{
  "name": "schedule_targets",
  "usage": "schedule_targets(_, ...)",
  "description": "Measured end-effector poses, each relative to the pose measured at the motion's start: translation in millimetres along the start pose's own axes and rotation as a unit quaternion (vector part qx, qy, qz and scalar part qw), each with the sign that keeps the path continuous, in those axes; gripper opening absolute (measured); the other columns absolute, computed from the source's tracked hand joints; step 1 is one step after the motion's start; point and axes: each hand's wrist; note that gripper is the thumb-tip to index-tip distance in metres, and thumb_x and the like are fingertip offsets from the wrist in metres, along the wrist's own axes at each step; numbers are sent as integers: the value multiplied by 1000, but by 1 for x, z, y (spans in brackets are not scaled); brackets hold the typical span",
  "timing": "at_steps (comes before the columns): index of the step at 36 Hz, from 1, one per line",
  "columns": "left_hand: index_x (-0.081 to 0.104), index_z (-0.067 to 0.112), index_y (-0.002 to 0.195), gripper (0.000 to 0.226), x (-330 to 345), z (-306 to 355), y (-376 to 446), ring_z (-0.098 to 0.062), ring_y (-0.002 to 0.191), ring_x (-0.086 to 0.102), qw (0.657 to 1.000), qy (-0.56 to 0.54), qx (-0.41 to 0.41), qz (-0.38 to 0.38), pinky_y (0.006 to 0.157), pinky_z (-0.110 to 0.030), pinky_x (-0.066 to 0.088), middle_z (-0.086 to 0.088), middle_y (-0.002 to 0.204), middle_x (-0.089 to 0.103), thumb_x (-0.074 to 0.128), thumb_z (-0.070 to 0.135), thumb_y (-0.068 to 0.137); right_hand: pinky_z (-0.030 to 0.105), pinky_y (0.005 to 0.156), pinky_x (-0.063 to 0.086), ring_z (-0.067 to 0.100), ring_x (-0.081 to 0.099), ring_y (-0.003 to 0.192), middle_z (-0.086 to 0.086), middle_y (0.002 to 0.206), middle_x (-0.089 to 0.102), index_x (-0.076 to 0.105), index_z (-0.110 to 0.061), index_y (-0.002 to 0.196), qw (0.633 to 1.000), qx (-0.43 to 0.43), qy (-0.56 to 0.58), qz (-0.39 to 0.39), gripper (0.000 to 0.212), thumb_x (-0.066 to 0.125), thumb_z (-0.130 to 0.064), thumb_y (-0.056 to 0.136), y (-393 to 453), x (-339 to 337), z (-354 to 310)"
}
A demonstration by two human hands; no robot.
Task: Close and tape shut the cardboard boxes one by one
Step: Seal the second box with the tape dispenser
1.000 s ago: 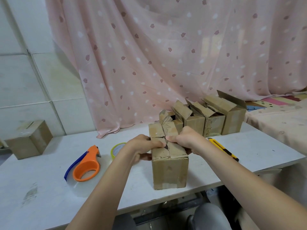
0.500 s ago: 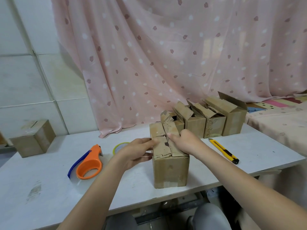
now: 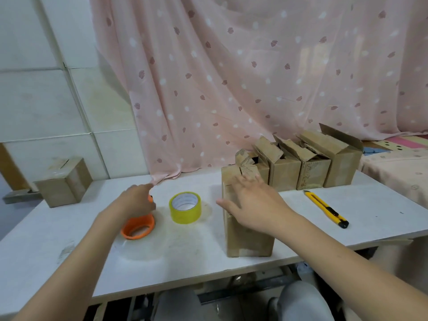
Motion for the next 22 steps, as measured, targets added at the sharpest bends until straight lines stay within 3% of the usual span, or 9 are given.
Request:
schedule_targets(2, 33, 16, 149, 62, 3, -15, 1, -28, 128, 47, 997, 34, -50, -43, 98, -34, 43, -10, 143, 49, 56, 32, 94, 40, 123, 13, 25, 20, 151, 8, 162, 28, 30, -9, 154, 1000, 9, 8, -14, 82, 19, -69, 99, -1, 2, 0)
schedule_targets(6, 39, 11, 131, 44, 7, -31, -3, -22, 94, 55, 987, 63, -107, -98, 69, -26, 45, -4, 106, 53, 55, 29, 94, 36, 122, 11, 21, 16, 152, 6, 164, 24, 26, -9, 156, 1000, 8, 10, -8, 80, 17, -65, 101, -3, 6, -1)
schedule_targets(10, 44, 11, 123, 43, 13, -40, -1, -25, 83, 66, 979, -4, -160, -125, 70, -30, 60, -10, 101, 57, 67, 27, 91, 35, 123, 8, 19, 14, 153, 5, 165, 22, 25, -9, 157, 1000, 6, 4, -4, 79, 14, -64, 101, -3, 11, 0)
schedule_targets(14, 48, 7, 115, 49, 18, -44, 2, -25, 70, 65, 972, -67, -185, -125, 58, -29, 55, -13, 97, 59, 78, 32, 84, 35, 123, 9, 19, 15, 153, 5, 165, 23, 24, -9, 157, 1000, 4, 0, 1, 79, 13, -64, 101, -3, 12, 2)
schedule_targets(18, 48, 6, 115, 30, 20, -44, 3, -25, 79, 60, 976, -77, -172, -110, 69, -31, 56, -10, 93, 55, 63, 22, 95, 34, 122, 11, 20, 17, 152, 5, 164, 25, 25, -9, 157, 1000, 4, -2, 1, 79, 13, -64, 100, -3, 11, 2)
schedule_targets(22, 51, 6, 108, 14, 15, -47, 3, -25, 71, 58, 982, -88, -152, -63, 55, -30, 50, -12, 92, 56, 47, 14, 98, 33, 122, 12, 19, 18, 152, 5, 164, 25, 25, -10, 157, 1000, 4, 1, -4, 79, 15, -64, 101, -2, 9, 2)
Point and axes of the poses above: each hand's wrist, its own y-axis towards the middle knuckle, its own x-axis out of the palm, z = x × y
